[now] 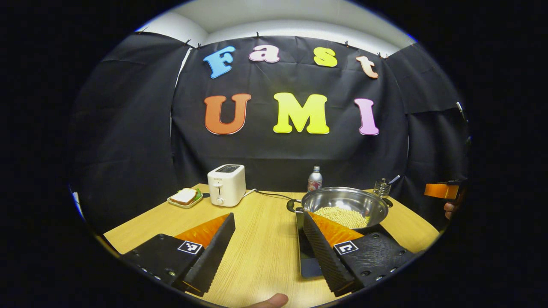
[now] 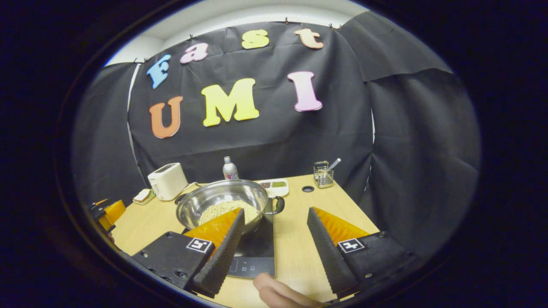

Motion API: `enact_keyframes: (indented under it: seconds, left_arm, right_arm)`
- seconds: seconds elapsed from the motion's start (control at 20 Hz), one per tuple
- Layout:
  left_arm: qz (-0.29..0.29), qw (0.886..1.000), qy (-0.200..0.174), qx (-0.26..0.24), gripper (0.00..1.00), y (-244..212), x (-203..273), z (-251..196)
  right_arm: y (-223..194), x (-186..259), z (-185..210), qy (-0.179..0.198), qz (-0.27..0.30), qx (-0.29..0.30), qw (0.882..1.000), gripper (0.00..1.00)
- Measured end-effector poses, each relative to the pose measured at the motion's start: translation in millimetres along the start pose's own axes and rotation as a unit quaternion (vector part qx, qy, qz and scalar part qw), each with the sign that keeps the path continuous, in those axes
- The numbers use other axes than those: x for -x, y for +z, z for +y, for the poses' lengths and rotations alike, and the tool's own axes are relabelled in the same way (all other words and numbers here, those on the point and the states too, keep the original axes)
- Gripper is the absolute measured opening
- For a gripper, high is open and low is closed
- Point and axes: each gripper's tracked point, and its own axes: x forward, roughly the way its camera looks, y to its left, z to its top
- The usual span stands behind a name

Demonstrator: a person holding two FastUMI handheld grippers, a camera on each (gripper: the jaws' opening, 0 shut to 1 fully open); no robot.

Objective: First push the handle of the pot to place it horizontally, then grasp the pot with both hands and set it on the induction cooktop.

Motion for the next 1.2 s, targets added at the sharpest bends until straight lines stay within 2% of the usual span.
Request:
enact_keyframes:
  seconds: [0.3,0.45,0.6,0.75,0.85,1.0,1.2]
  left_arm:
    - [-0.01,1.0,-0.013,-0.02,0.95,28.3,34.4,-9.5]
    - [-0.022,0.999,0.009,-0.023,0.95,49.7,50.1,-4.8]
    - [-0.036,0.999,-0.016,-0.021,0.95,67.0,68.0,-23.9]
    - [-0.047,0.998,-0.022,-0.042,0.96,79.0,87.0,-25.1]
    - [-0.064,0.997,-0.015,-0.046,0.97,89.1,97.7,-22.6]
    - [-0.085,0.995,-0.018,-0.038,0.97,102.9,117.4,-26.7]
    - [-0.121,0.992,-0.014,-0.043,0.97,126.2,140.2,-25.5]
  right_arm:
    - [30.1,62.0,-4.0,-0.019,-0.059,0.013,0.998,0.93]
    - [44.1,92.2,-0.4,-0.018,-0.068,0.012,0.997,0.92]
    - [62.7,117.0,-15.5,-0.046,-0.091,0.036,0.994,0.92]
    - [59.1,139.7,-26.6,-0.075,-0.078,0.017,0.994,0.92]
    - [68.4,159.0,-15.3,-0.058,-0.097,0.003,0.994,0.92]
    - [76.4,182.3,-4.7,-0.041,-0.12,0.02,0.992,0.92]
    - [84.4,198.9,-5.8,-0.042,-0.144,0.029,0.988,0.94]
